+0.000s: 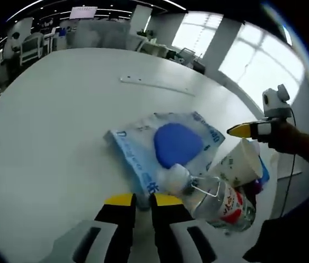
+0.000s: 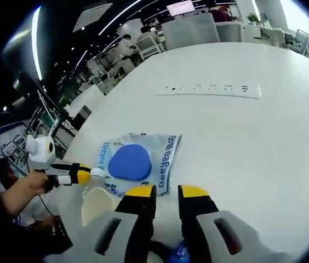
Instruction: Arrange the tabletop items into an orderly group along one side of the table until the central work area is clear of visible clutter.
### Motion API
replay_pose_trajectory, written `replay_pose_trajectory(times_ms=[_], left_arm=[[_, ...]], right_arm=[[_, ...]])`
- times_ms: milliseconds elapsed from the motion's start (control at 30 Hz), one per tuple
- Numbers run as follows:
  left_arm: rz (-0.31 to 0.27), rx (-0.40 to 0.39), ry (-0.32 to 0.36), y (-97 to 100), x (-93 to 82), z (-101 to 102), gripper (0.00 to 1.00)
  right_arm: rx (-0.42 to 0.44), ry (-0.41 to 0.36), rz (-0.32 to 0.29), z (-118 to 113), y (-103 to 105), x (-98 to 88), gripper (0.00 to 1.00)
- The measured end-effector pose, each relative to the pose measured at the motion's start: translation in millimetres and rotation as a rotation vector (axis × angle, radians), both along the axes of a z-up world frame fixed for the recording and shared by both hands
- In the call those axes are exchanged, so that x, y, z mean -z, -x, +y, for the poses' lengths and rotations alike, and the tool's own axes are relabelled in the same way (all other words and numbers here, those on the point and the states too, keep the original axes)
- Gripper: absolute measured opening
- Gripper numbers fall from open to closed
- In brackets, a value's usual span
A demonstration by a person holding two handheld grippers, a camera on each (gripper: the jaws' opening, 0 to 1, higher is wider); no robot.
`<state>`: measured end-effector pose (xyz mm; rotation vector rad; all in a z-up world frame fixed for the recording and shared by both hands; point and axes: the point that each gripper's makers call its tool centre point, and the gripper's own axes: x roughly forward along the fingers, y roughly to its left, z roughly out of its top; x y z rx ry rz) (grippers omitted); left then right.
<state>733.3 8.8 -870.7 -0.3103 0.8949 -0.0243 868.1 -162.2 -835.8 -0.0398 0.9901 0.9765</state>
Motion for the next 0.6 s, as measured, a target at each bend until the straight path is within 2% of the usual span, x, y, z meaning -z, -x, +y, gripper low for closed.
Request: replay_pose_trajectory(times_ms=[300, 467, 533, 600], left_arm=[[-0.003, -0.022, 0.041, -5.1, 3.2, 1.5, 0.09], [-0.011, -0.016, 0.043, -9.4, 3.7, 0.5, 0.08], [-0.014, -0.017, 0.043, -10.3, 4.2, 0.7, 0.06], [-0.023, -0.021, 0.054, -11.7, 3.7, 0.0, 0.03]], right_arm=[[0.007, 0.003, 0.053, 9.6, 2.3, 10.1, 0.12], [-0.003, 0.010, 0.059, 9.5, 4.1, 13.9, 0.08], [0.004, 0.019, 0.062, 7.7, 3.8, 14.7, 0.02], [0.009, 0.021, 0.061, 5.3, 2.4, 15.8, 0.00]])
